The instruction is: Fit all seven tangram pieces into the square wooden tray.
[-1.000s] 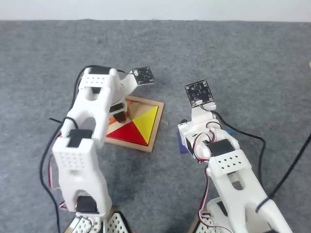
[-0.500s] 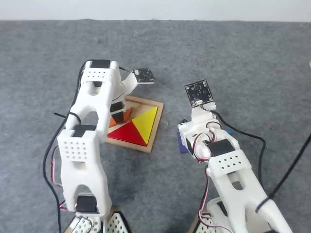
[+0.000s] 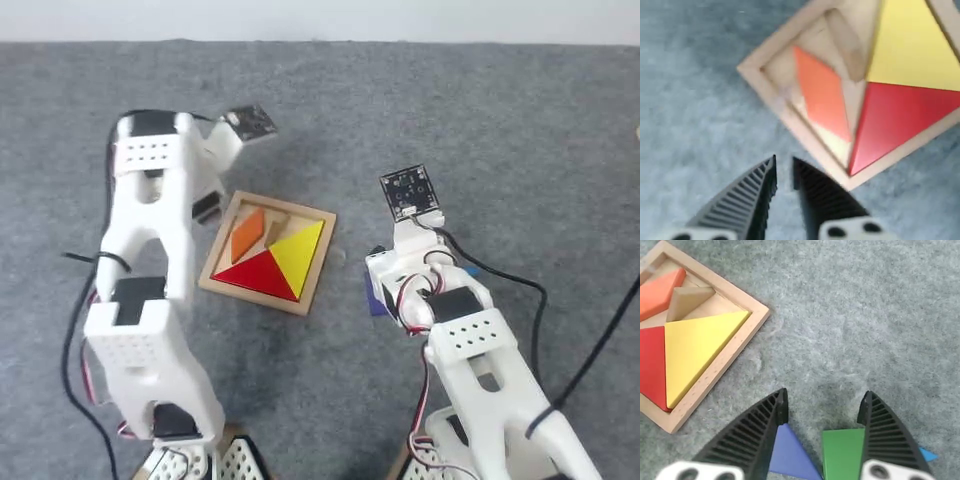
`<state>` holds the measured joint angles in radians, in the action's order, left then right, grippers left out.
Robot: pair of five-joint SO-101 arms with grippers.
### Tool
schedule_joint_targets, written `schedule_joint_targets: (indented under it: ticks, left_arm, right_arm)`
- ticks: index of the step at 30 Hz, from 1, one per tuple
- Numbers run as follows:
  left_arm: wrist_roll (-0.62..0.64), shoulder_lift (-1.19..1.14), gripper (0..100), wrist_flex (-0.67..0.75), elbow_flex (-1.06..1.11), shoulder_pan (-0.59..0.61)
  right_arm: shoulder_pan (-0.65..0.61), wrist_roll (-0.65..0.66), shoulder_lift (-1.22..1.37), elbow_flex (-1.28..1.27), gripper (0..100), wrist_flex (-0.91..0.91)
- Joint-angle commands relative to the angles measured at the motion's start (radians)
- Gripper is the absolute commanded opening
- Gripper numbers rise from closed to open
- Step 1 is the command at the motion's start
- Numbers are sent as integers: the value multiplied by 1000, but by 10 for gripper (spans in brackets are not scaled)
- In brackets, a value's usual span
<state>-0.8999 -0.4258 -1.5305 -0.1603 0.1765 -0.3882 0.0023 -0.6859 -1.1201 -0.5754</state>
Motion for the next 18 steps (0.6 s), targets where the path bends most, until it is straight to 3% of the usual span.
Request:
schedule_joint_targets:
  ticks: [1,4,7,15,18]
  left_arm:
    - [71,38,203,176,79,-48]
    - [115,-5,230,285,131,-86]
    - [120,-64,229,308,131,-103]
    - [120,-124,223,287,116,-100]
    - [115,-129,138,244,114,-107]
  right_arm:
    - [-7,14,-31,5,241,16]
    - [-4,14,-31,5,241,13]
    - [-2,14,-31,5,241,13]
    - [-5,14,-33,5,241,16]
    - [-5,14,-33,5,241,15]
